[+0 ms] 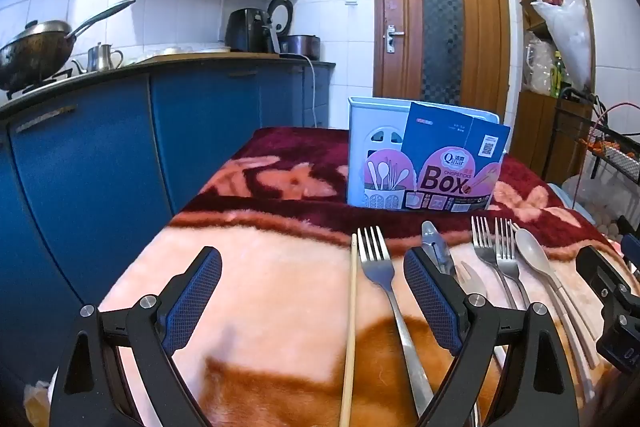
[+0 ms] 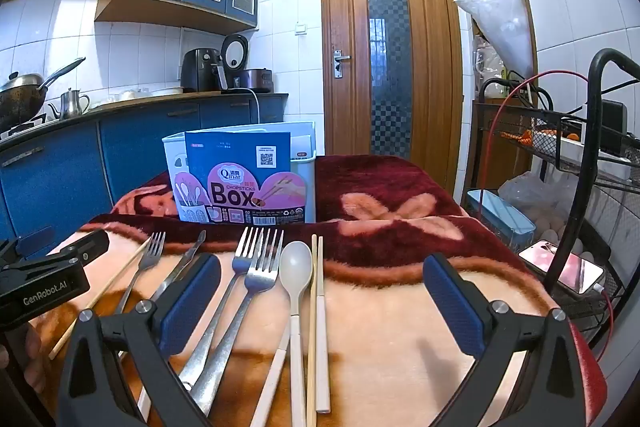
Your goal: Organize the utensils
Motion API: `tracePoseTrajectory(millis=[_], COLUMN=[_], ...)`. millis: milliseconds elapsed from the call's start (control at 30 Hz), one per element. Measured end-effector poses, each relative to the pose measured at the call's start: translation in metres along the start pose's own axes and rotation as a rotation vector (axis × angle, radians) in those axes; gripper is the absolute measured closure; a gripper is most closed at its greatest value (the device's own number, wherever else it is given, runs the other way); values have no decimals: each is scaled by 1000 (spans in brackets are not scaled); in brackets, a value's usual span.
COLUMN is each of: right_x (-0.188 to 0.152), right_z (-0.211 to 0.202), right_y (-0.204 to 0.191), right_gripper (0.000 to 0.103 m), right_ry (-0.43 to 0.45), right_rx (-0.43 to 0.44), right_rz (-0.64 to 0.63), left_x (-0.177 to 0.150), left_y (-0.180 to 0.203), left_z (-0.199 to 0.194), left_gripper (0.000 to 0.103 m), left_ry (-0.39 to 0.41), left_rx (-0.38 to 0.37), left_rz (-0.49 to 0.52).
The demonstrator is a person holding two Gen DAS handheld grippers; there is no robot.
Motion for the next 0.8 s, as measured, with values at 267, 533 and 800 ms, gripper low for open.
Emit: tracePoseTrajectory(millis=[267,533,800], right_x=[0,0,0], right_z=[0,0,0], right_y=[0,0,0], right_gripper=[0,0,0], right_ry=[0,0,-1], right_rx=[-2,-2,-2], right_rz=[-3,-3,-4], left_x=[0,0,0], left_y=[0,0,0], left_z=[0,0,0], left_gripper=[10,10,10], left_ry=[5,7,7], left_rx=[1,1,1], left_rz=[3,2,2])
Point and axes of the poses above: each gripper's, at about its wrist camera, not at the fingertips, and z roughly the way its jaws point, y to its right, x to its top, the point moved 7 cm from there along z, roughly the way its jaws point, and after that the axes turned 5 degrees about -y, right-handed, at the moved point
